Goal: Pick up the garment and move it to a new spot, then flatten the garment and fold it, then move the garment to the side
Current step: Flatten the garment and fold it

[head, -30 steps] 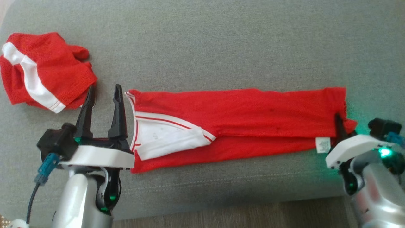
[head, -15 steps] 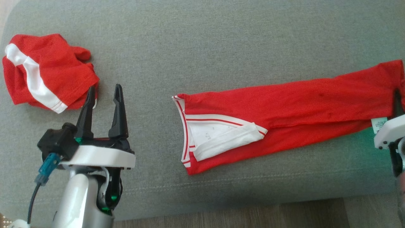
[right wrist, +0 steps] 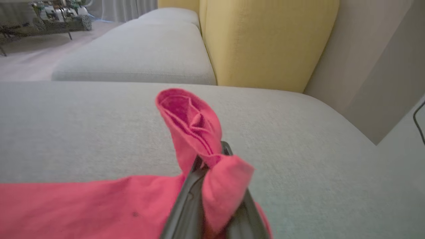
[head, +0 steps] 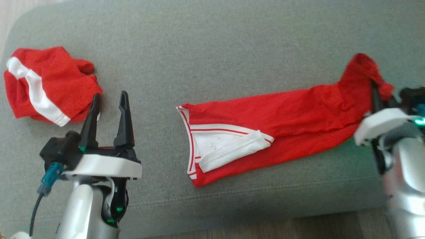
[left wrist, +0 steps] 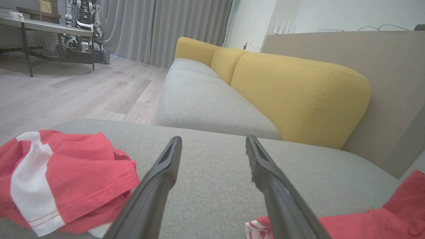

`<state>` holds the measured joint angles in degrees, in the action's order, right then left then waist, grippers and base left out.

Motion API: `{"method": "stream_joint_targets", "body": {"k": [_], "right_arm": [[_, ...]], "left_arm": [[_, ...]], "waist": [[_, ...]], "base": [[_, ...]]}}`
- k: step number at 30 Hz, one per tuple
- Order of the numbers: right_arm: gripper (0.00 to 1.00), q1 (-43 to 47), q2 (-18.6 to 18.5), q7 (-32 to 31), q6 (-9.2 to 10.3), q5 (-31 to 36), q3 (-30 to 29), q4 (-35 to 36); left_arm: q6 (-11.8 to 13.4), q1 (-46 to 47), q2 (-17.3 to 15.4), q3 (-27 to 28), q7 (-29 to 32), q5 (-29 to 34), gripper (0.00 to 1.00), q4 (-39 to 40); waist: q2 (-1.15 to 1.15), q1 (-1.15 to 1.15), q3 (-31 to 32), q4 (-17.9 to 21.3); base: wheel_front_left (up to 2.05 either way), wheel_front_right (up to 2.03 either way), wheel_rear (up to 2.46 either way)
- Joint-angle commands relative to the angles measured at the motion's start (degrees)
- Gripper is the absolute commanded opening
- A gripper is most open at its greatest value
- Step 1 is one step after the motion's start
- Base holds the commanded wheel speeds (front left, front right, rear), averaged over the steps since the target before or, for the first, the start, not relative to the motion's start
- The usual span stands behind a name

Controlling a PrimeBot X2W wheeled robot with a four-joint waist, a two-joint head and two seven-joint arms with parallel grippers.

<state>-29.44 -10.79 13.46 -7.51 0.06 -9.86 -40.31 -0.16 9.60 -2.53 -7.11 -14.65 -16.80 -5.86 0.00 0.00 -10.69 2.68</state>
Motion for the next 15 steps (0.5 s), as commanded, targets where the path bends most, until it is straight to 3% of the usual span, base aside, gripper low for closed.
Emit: {"method": "stream_joint_targets", "body": {"k": [1,7,15], "right_arm": [[0.0,-0.57,0.97,-0.93,0.02,-1.67,3.32,4.03],[0.0,4.31,6.17,-8.31,0.02,-12.41,15.0,18.1],[0.0,8.72,7.85,-13.99,0.02,-22.3,25.2,29.0]], "left_arm": [[0.33,0.77,-0.35,1.81,-0.35,-0.19,1.0,1.7],[0.65,-0.57,-0.35,1.39,-0.35,-0.84,1.0,1.57],[1.07,-1.2,-0.35,0.88,-0.35,-1.68,1.0,1.68]], "waist": [[0.0,0.0,1.01,0.45],[0.0,0.0,3.46,0.87],[0.0,0.0,4.5,0.17]], "base": [[0.0,0.0,0.0],[0.0,0.0,0.0],[0.0,0.0,0.0]]}}
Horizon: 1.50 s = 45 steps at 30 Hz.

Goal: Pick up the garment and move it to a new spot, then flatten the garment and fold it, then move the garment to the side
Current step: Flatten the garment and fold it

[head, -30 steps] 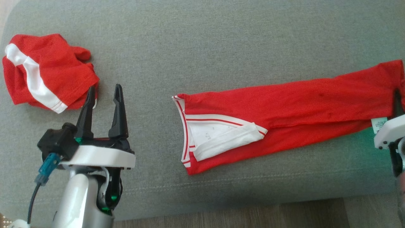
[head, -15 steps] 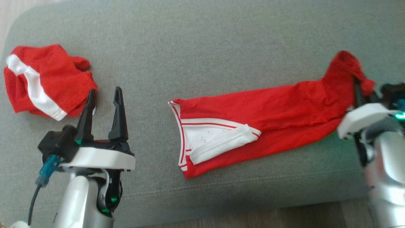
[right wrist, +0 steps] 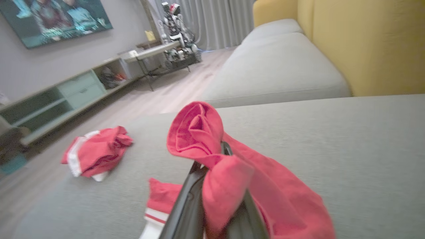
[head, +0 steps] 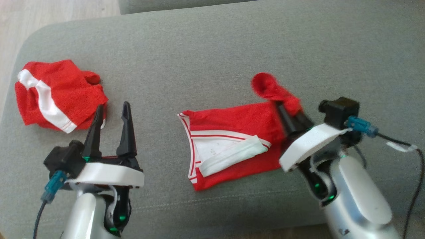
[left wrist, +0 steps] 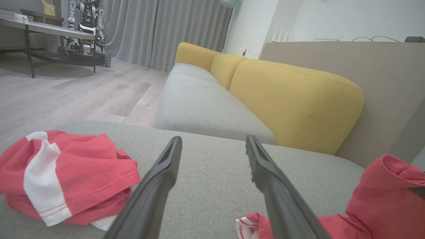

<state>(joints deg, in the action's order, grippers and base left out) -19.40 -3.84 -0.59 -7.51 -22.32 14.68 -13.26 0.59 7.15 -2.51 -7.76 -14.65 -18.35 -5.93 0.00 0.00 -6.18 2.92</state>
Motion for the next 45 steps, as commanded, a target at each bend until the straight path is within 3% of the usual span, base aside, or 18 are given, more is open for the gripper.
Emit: {"method": "stream_joint_targets", "body": {"k": [1,9,24,25,27,32,37,41,43,45], "right_arm": [[0.0,-1.01,0.91,-0.05,0.02,-2.2,2.08,2.83],[0.0,-1.27,0.95,2.51,0.02,-10.66,10.26,1.2],[0.0,-7.56,0.96,11.97,0.02,-20.71,19.76,-14.45],[0.11,-7.92,0.96,12.3,0.02,-21.5,20.58,-15.23],[1.0,-8.53,0.96,12.88,0.02,-23.36,22.71,-15.91],[1.0,-9.83,0.96,14.05,0.02,-27.44,26.35,-16.7],[1.0,-11.96,0.96,14.88,0.02,-28.36,25.77,-16.23],[1.0,-13.54,0.96,15.12,0.02,-25.19,22.95,-16.29],[1.0,-15.14,0.96,15.17,0.02,-18.18,17.48,-17.67],[1.0,-15.4,0.96,14.99,0.02,-15.75,15.24,-18.06]], "left_arm": [[0.36,1.2,-0.37,1.4,-0.35,-0.24,1.0,1.78],[0.65,1.67,-0.37,0.32,-0.35,-1.13,1.0,1.9],[0.53,3.81,-0.37,-1.13,-0.35,-2.02,1.0,0.96],[0.54,3.9,-0.37,-1.17,-0.35,-2.07,1.0,0.9],[0.58,4.03,-0.37,-1.25,-0.35,-2.15,1.0,0.79],[0.7,3.95,-0.37,-1.12,-0.35,-2.24,1.0,0.66],[0.72,3.69,-0.37,-0.76,-0.35,-2.11,1.0,0.65],[0.62,3.5,-0.37,-0.53,-0.35,-1.79,1.0,0.68],[0.64,3.43,-0.37,-0.38,-0.35,-1.58,1.0,0.84],[0.64,3.39,-0.37,-0.29,-0.35,-1.51,1.0,0.93]], "waist": [[0.0,0.0,0.0,-0.25],[0.0,0.0,-1.51,-2.73],[0.0,0.0,-5.48,-6.78],[0.0,0.0,-5.6,-6.88],[0.0,0.0,-5.87,-6.98],[0.0,0.0,-5.86,-6.58],[0.0,0.0,-5.29,-5.12],[0.0,0.0,-4.92,-4.05],[0.0,0.0,-4.57,-2.96],[0.0,0.0,-4.46,-2.59]], "base": [[0.0,0.0,0.0],[0.0,0.0,0.0],[0.0,0.0,0.0],[0.0,0.0,0.0],[0.0,0.0,0.0],[0.0,0.0,0.0],[0.0,0.0,0.0],[0.0,0.0,0.0],[0.0,0.0,0.0],[0.0,0.0,0.0]]}}
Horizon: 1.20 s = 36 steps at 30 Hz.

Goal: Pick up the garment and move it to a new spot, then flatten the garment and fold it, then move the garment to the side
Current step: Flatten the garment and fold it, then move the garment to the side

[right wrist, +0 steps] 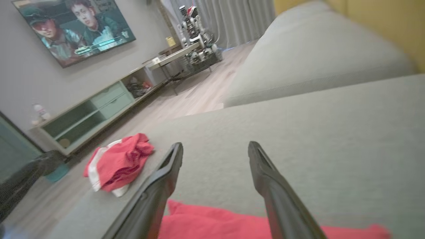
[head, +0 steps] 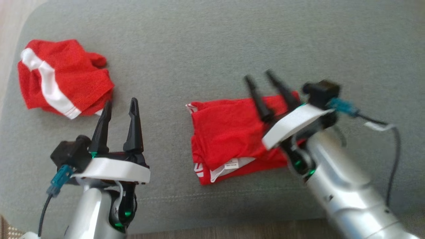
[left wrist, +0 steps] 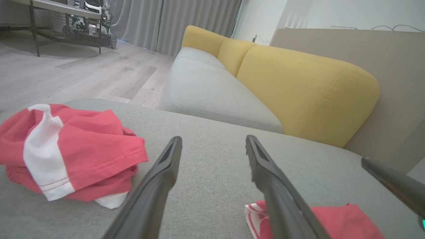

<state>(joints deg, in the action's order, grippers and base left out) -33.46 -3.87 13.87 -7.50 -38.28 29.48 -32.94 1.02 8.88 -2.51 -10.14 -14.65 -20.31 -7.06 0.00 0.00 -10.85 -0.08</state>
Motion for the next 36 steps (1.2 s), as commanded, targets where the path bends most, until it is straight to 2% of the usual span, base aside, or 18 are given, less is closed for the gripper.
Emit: {"method": "stream_joint_targets", "body": {"k": [1,5,12,20,25,36], "right_arm": [[1.0,-1.54,0.94,0.23,0.01,2.76,-1.86,1.37],[1.0,-0.92,-1.89,-0.17,0.01,14.36,-8.72,3.4],[1.0,5.89,-5.31,0.09,0.01,25.58,-18.04,11.54],[1.0,15.08,-4.38,1.06,0.01,31.36,-23.73,19.74],[1.0,19.66,-2.32,1.11,0.01,33.16,-27.04,24.8],[1.0,23.31,-0.02,1.12,0.01,35.27,-28.55,27.3]], "left_arm": [[0.2,1.66,-0.37,2.12,-0.35,0.54,1.0,2.13],[0.11,1.86,-0.37,1.96,-0.35,0.81,1.0,2.31],[0.23,2.56,-0.37,1.73,-0.35,1.01,1.0,2.86],[0.68,2.26,-0.37,1.95,-0.35,0.74,1.0,3.47],[1.43,0.6,-0.37,2.07,-0.35,0.75,1.0,4.91],[2.63,-1.87,-0.37,1.64,-0.35,2.61,1.0,6.06]], "waist": [[0.0,0.0,0.27,0.73],[0.0,0.0,0.29,1.72],[0.0,0.0,-0.43,2.57],[0.0,0.0,0.02,3.02],[0.0,0.0,0.34,3.15],[0.0,0.0,0.89,2.87]], "base": [[0.0,0.0,0.0],[0.0,0.0,0.0],[0.0,0.0,0.0],[0.0,0.0,0.0],[0.0,0.0,0.0],[0.0,0.0,0.0]]}}
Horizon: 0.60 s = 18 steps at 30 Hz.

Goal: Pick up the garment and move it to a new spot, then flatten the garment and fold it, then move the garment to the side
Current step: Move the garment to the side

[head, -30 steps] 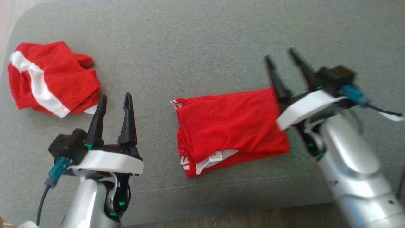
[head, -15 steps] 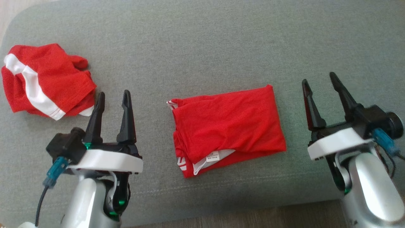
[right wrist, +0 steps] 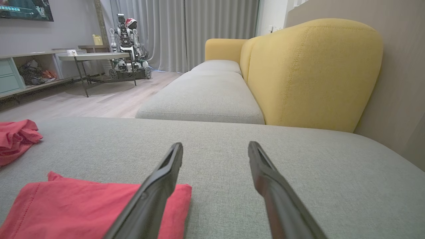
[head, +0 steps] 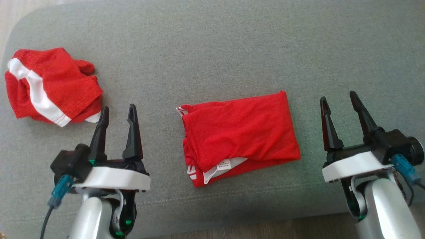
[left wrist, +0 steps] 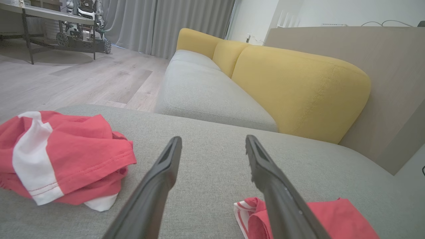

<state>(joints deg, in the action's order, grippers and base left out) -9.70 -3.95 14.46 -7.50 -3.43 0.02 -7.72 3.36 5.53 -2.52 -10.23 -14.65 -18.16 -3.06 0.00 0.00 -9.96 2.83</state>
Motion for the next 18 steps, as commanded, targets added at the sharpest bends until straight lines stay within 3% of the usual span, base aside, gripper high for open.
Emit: {"method": "stream_joint_targets", "body": {"k": [1,9,18], "right_arm": [[1.0,-0.46,0.12,0.53,0.01,0.49,0.91,2.05],[1.0,-1.49,0.39,0.53,0.01,-2.35,2.0,-1.68],[1.0,-6.77,-0.24,0.53,0.01,-12.31,5.31,-14.02]], "left_arm": [[0.3,1.52,-0.36,1.69,-0.35,0.41,1.0,2.1],[0.04,1.92,-0.36,1.14,-0.35,0.3,1.0,1.78],[-0.63,3.52,-0.36,0.21,-0.35,0.64,1.0,1.49]], "waist": [[0.0,0.0,0.02,-0.09],[0.0,0.0,-0.37,-0.33],[0.0,0.0,-3.48,-1.49]], "base": [[0.0,0.0,0.0],[0.0,0.0,0.0],[0.0,0.0,0.0]]}}
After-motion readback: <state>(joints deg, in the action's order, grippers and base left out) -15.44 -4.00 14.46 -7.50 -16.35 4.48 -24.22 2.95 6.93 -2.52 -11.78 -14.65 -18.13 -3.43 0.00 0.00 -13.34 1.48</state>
